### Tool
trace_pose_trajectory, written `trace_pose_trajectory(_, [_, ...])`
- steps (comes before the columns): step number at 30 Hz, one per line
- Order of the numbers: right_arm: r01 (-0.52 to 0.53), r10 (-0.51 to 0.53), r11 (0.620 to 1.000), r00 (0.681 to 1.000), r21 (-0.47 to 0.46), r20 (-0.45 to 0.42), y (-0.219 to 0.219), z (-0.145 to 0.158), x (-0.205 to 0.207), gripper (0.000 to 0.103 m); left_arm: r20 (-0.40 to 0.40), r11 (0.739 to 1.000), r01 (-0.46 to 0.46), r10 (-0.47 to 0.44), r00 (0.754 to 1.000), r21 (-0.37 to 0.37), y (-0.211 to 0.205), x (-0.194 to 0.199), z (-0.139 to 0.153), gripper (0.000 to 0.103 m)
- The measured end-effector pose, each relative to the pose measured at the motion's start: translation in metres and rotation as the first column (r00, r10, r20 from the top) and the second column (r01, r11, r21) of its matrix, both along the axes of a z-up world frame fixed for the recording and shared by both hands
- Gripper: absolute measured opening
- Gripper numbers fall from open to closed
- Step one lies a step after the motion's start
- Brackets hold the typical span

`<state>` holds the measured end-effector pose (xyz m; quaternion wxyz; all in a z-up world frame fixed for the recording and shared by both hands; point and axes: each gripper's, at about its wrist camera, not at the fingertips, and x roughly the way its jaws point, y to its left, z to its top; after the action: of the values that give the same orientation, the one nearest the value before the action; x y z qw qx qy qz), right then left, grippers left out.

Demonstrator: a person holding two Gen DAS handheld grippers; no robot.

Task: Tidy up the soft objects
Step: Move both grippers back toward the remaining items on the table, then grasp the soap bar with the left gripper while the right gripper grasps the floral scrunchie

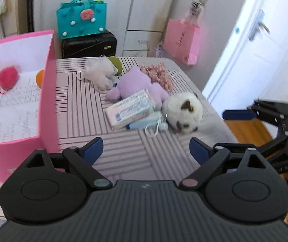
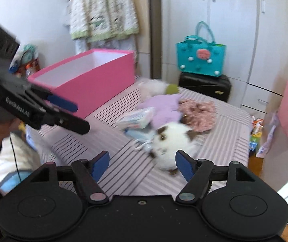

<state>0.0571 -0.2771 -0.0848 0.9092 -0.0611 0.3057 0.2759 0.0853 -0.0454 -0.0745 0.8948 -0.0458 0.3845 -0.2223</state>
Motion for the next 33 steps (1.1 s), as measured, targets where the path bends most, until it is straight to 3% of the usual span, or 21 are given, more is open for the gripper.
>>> trace_pose_trajectory(6, [0.098,-0.103,0.99,0.994,0.096,0.039,-0.029,0.005,0.028,0.08,0.03,0.997,-0.082,0.082,0.996,-0.016,-0.023,0.022,-0.015,0.094])
trace_pose_trajectory(10, [0.155,-0.162,0.983,0.985,0.103,0.065,-0.04,0.002,0.052,0.081,0.093,0.99,-0.141,0.141,0.986,-0.001,-0.034,0.036,-0.025,0.094])
trace_pose_trajectory(13, [0.201,-0.209,0.973,0.976,0.115,0.059,-0.047,-0.004,0.076,0.081,0.095,0.978,-0.205,0.209,0.973,-0.044,-0.03,0.049,-0.03,0.094])
trace_pose_trajectory(18, [0.241,-0.248,0.959,0.968,0.147,0.031,-0.058,-0.015,0.12,0.081,0.045,0.962,-0.258,0.263,0.964,-0.093,-0.027,0.064,-0.039,0.094])
trace_pose_trajectory(22, [0.244,-0.248,0.962,0.968,0.122,0.023,-0.053,-0.026,0.149,0.081,-0.007,0.954,-0.291,0.292,0.957,-0.076,-0.031,0.072,-0.054,0.094])
trace_pose_trajectory(29, [0.199,-0.197,0.973,0.98,0.112,-0.034,-0.041,-0.039,0.18,0.081,-0.075,0.933,-0.345,0.338,0.938,-0.101,-0.028,0.074,-0.065,0.094])
trace_pose_trajectory(33, [0.179,-0.167,0.975,0.981,0.131,-0.1,-0.035,-0.045,0.199,0.081,-0.075,0.919,-0.371,0.364,0.928,-0.13,-0.025,0.073,-0.07,0.089])
